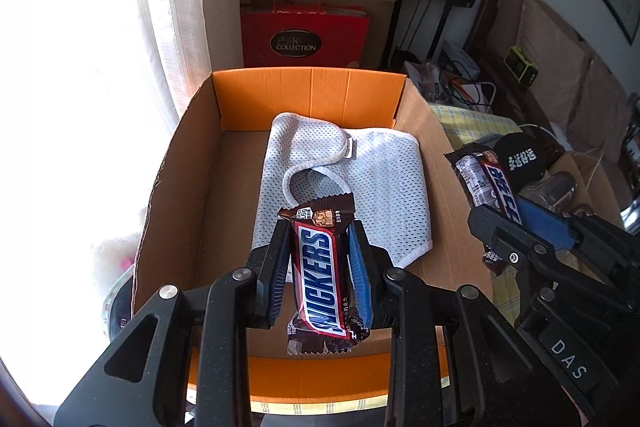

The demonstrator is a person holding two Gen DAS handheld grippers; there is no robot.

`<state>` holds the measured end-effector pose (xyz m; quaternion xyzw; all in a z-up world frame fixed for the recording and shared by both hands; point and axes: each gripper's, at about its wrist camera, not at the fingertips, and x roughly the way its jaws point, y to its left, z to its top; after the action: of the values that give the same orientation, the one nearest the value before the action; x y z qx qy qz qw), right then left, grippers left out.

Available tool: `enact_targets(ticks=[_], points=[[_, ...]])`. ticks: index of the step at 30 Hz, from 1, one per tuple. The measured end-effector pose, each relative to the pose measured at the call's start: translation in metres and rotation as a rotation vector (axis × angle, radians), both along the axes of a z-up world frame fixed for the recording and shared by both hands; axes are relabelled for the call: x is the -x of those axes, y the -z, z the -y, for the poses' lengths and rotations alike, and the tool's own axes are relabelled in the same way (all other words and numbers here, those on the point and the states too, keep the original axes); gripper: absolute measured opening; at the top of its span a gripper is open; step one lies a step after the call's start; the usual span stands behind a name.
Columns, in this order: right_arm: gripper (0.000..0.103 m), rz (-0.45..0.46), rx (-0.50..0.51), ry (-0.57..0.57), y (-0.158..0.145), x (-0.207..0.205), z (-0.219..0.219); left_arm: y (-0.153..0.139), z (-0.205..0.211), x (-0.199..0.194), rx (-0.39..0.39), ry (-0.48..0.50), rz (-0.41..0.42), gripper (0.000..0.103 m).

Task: Organize objects
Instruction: 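Carry both Snickers bars toward the orange box with both grippers, then open the left gripper over the harness while the right gripper releases its bar into the box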

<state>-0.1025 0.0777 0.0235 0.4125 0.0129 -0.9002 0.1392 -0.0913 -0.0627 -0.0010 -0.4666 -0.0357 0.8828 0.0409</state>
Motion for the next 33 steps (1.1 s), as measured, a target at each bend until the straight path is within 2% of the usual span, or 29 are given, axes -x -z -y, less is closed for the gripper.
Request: enact_targets(ticks=[6,18,27,28,33], points=[[0.028,0.057,-0.004,-0.037,0.017,-0.008,0.014,0.012,0.004,-0.010,0.011,0.006,0.028,0.027],[0.028,0.094,-0.011,-0.040,0.038,-0.016,0.021,0.030,0.006,-0.020,0.006,0.010,0.050,0.026],[0.032,0.097,-0.016,-0.044,0.043,-0.020,0.023,0.027,0.020,-0.026,-0.049,-0.015,0.038,0.027],[0.033,0.091,-0.017,-0.043,0.042,-0.020,0.023,0.025,0.021,-0.026,-0.054,-0.017,0.034,0.028],[0.035,0.067,0.004,-0.033,0.031,-0.022,0.015,0.017,0.024,-0.028,-0.088,-0.032,0.010,0.050]])
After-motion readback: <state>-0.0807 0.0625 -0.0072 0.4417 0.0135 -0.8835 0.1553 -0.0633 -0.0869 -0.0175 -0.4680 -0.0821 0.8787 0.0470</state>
